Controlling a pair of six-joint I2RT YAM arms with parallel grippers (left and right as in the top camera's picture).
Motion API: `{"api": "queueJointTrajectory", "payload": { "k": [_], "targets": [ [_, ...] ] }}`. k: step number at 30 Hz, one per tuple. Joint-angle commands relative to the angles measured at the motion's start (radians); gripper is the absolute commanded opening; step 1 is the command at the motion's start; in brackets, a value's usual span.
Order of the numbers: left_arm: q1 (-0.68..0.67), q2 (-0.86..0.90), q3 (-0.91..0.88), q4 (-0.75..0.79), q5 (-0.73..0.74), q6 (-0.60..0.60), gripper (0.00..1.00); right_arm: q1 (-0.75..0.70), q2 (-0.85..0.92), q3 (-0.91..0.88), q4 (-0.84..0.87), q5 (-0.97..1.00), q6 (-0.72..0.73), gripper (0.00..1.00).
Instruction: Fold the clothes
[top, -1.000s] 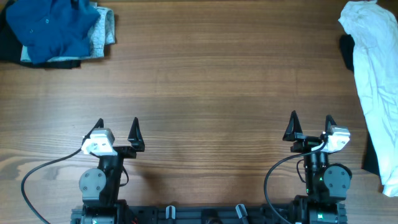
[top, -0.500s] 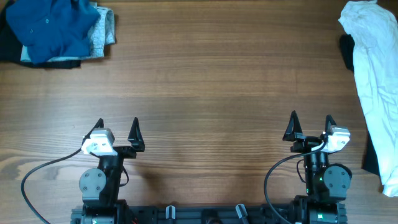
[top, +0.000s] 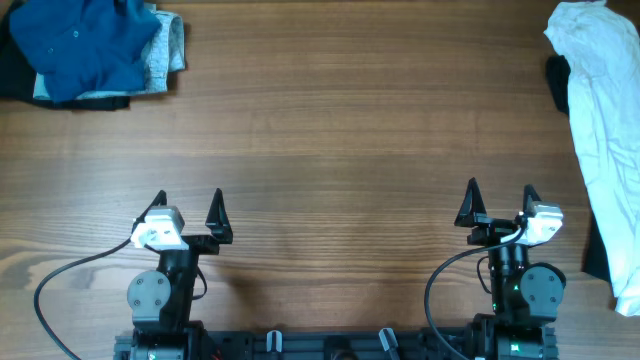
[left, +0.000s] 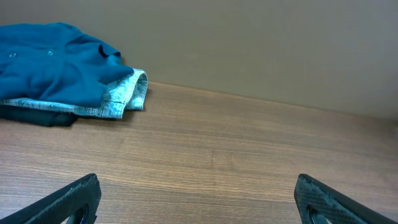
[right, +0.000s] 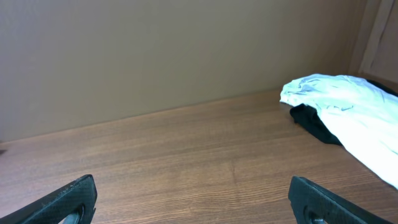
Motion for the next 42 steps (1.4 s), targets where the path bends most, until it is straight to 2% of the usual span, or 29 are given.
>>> {"api": "queueJointTrajectory", "payload": {
  "k": [1,34,39,42],
  "targets": [
    [-0.005,-0.003,-0.006,-0.002,0.012,0.023,1.00,-0.005,0.003,-0.001,0.003,-0.008,-0.019,1.00],
    [-0.005,-0.003,-0.006,-0.002,0.012,0.023,1.00,-0.005,0.003,-0.001,0.030,0.002,-0.016,1.00],
    [-0.005,-0.003,-0.006,-0.002,0.012,0.023,1.00,-0.005,0.003,-0.001,0.095,-0.053,0.159,1.00],
    [-0.005,-0.003,-0.006,-0.002,0.012,0.023,1.00,-0.005,0.003,-0.001,0.199,-0.019,0.269,1.00]
  ]
}}
